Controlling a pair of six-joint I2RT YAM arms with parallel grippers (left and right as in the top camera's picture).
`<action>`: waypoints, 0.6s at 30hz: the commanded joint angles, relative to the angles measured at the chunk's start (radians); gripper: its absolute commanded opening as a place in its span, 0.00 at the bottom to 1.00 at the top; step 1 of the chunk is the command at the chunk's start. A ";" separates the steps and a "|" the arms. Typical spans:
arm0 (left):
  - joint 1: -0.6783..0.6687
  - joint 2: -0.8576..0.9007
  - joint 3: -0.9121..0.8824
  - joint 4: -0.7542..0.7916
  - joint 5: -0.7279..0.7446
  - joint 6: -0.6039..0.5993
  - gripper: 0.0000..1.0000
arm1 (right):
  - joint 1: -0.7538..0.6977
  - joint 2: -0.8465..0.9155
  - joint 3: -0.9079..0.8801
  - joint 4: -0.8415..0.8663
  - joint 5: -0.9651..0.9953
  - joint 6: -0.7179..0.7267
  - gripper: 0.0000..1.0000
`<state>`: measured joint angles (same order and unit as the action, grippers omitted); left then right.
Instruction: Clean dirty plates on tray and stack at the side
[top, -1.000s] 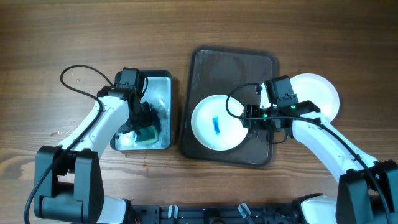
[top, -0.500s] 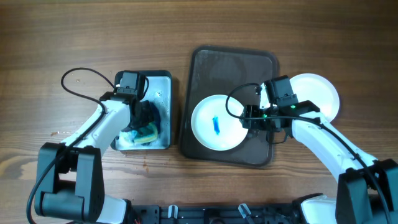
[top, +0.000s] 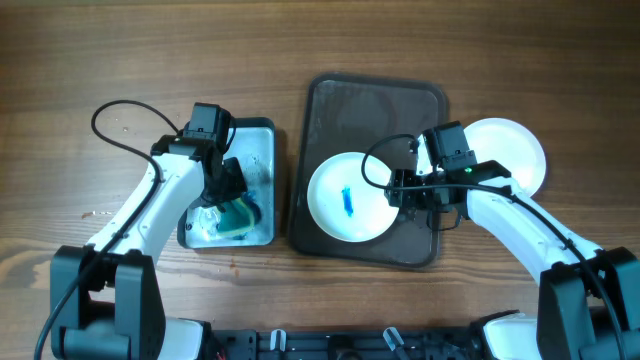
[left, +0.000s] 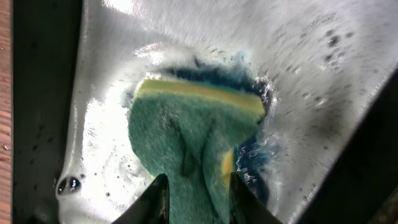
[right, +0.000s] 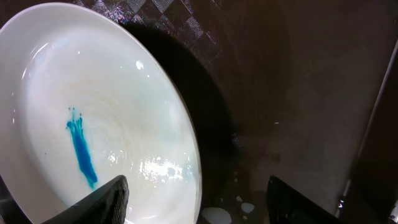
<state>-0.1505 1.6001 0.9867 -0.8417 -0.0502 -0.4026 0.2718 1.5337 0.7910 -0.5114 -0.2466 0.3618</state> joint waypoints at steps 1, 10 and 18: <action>0.000 0.001 -0.021 -0.011 0.039 -0.006 0.32 | -0.003 0.014 0.000 0.000 -0.014 0.005 0.71; 0.000 0.007 -0.186 0.149 0.039 -0.051 0.18 | -0.003 0.014 0.000 0.000 -0.013 0.005 0.72; 0.000 0.003 -0.102 0.092 0.039 0.013 0.04 | -0.003 0.014 0.000 0.014 -0.014 -0.072 0.79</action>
<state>-0.1505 1.5974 0.8421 -0.7017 -0.0273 -0.4335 0.2718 1.5337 0.7910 -0.5026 -0.2470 0.3439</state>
